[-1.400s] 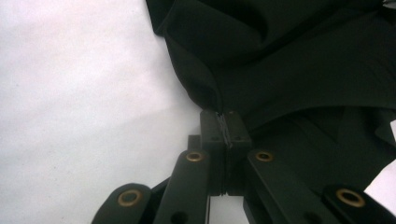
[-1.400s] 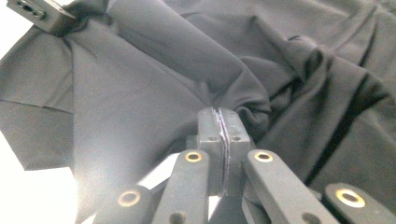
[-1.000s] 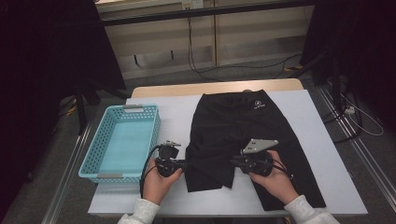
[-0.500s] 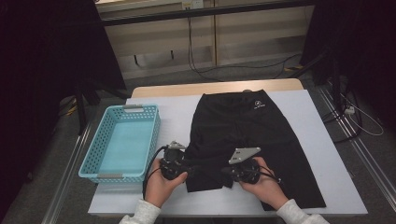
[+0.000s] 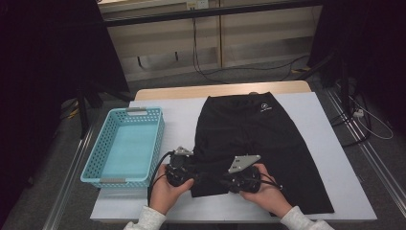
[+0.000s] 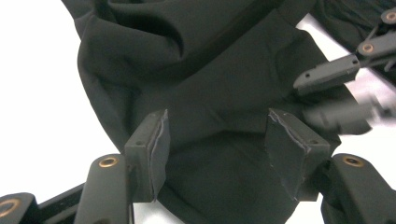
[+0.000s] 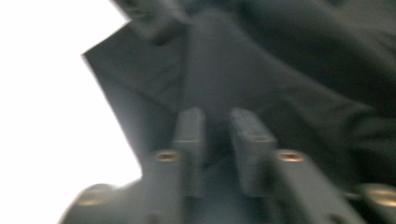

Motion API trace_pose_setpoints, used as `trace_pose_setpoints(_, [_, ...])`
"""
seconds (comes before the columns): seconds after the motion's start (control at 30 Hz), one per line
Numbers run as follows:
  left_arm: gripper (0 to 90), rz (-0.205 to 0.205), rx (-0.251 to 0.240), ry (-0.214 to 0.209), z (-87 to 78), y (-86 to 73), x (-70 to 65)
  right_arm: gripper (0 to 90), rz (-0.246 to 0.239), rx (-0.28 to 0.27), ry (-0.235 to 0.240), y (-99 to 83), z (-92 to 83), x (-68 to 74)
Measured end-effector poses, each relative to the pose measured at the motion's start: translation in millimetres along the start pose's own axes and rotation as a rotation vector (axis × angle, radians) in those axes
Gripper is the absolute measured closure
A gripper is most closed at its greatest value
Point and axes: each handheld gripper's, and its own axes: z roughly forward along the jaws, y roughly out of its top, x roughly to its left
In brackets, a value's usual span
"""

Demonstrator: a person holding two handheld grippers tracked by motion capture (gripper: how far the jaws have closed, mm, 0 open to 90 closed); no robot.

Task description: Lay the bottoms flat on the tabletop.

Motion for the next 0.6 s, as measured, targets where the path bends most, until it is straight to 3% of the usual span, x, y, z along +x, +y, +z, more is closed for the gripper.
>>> trace_pose_setpoints(0.03, [41.6,0.004,-0.002,-0.007,-0.2,0.4,-0.5,89.9,0.014,-0.011,-0.004,-0.5,-1.5,-4.3])
trace_pose_setpoints(0.23, [43.4,0.045,-0.012,-0.046,0.0,2.1,-7.2,90.0,0.162,-0.086,0.014,-2.6,-9.9,-27.0])
trace_pose_setpoints(0.47, [43.9,0.077,0.017,-0.051,7.3,-1.1,-13.1,90.0,0.198,-0.094,-0.053,-4.1,-8.7,-38.2])
trace_pose_setpoints(0.53, [46.8,0.082,0.023,-0.043,8.6,-2.2,-13.8,89.6,0.189,-0.103,-0.015,-2.7,-8.4,-35.6])
trace_pose_setpoints(0.6, [46.5,0.074,0.022,-0.044,9.4,-2.8,-12.4,80.9,0.13,-0.085,0.029,1.1,-8.4,-26.8])
